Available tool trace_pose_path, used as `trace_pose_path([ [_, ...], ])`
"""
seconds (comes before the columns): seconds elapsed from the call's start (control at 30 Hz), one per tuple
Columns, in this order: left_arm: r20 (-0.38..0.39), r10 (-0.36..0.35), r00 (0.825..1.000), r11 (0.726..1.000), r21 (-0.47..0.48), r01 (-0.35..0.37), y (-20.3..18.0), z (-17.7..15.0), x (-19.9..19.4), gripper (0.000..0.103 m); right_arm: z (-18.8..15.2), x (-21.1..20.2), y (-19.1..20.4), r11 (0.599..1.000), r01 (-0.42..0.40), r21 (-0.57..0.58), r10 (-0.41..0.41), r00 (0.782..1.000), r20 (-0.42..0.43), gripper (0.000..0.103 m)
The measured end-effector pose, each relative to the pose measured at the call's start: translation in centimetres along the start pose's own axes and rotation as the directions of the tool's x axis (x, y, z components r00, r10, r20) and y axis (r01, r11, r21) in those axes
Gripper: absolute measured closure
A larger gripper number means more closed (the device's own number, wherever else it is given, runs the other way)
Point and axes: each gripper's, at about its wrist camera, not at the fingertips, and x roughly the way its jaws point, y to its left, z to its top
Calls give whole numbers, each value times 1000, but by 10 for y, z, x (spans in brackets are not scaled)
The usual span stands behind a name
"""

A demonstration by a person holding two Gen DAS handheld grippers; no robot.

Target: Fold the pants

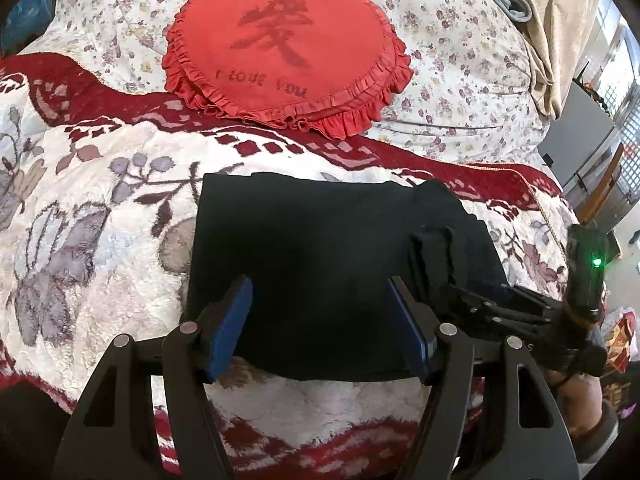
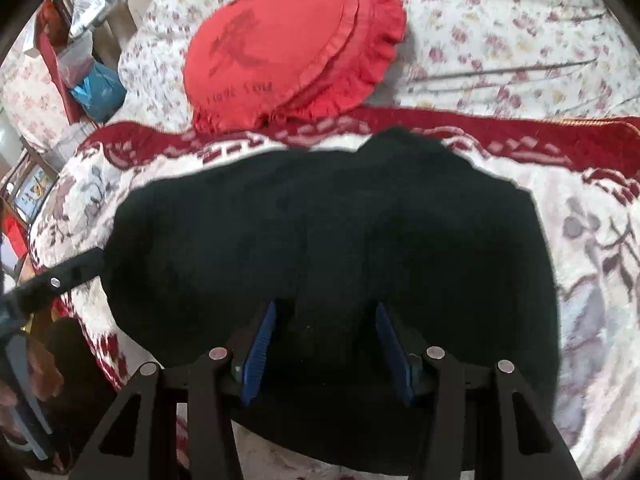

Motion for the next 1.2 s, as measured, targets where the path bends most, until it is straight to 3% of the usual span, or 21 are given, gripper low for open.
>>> trace_pose_path([
  [0.5,-23,-15,1000,1000,21,16,-8,4,15,35,19,-12,-11,1000,-18,16,17,998,67,53],
  [0.73,-42,42,998,999,18,-42,-6,16,44,35,36,20,-15,1000,8,7,-8,999,54,53],
  [0.93,-50,79,996,996,44,-77,-8,20,64,35,48,41,-14,1000,11,-9,-11,998,67,39],
  [1.2,-30,67,997,997,25,-66,-5,19,43,35,40,-11,-15,1000,-24,-10,25,993,111,39],
])
